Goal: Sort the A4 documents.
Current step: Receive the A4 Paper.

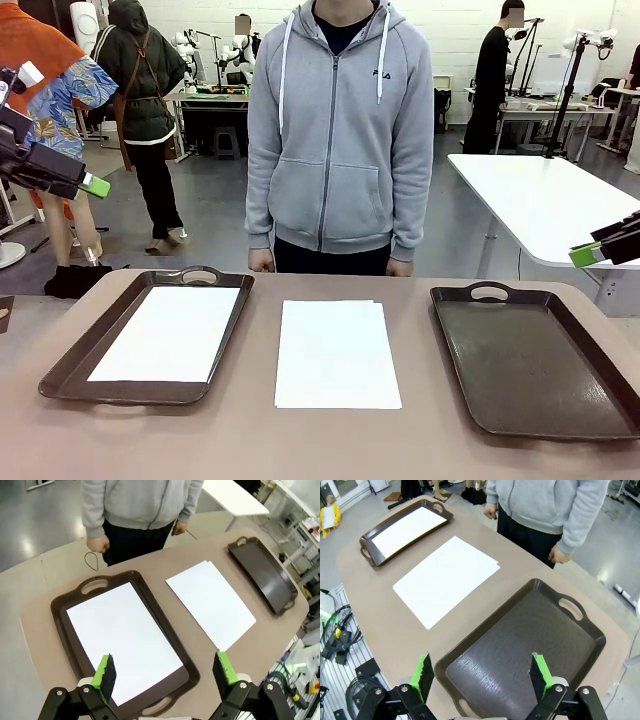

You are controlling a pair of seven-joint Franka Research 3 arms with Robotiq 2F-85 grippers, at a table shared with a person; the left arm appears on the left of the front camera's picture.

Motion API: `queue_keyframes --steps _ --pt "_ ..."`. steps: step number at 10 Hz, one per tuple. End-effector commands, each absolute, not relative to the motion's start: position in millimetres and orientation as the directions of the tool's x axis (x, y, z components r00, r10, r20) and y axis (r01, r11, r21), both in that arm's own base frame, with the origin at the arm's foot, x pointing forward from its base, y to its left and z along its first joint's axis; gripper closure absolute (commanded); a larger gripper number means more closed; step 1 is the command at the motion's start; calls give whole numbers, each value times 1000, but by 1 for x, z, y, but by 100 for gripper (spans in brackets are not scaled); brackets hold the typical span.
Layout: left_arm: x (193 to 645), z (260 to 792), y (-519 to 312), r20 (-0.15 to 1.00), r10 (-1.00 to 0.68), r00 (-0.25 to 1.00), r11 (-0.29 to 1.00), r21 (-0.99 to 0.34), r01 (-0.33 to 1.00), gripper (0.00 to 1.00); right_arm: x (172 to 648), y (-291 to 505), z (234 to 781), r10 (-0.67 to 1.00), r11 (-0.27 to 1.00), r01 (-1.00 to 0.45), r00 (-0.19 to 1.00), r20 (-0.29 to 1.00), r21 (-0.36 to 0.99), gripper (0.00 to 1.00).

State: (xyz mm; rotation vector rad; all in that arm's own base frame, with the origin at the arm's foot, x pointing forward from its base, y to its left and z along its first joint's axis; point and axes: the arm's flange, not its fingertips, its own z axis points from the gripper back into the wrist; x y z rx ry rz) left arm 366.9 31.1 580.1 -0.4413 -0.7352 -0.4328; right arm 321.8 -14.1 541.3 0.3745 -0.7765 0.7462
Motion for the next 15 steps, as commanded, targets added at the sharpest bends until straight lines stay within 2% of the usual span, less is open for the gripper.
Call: queue_keyframes --steps 1,7,8,15 --pt "362 581 34 722 -266 638 792 -214 572 0 324 -14 539 459 682 -730 480 748 49 0" --pt "368 581 35 706 -239 667 784 -264 561 0 324 -14 539 459 682 -730 480 748 49 0" --pt "364 579 34 714 -252 653 797 -230 559 0 324 -14 539 459 682 -730 480 748 49 0" --pt "364 579 34 714 -252 653 797 -230 559 0 324 -14 539 459 682 -730 480 748 49 0"
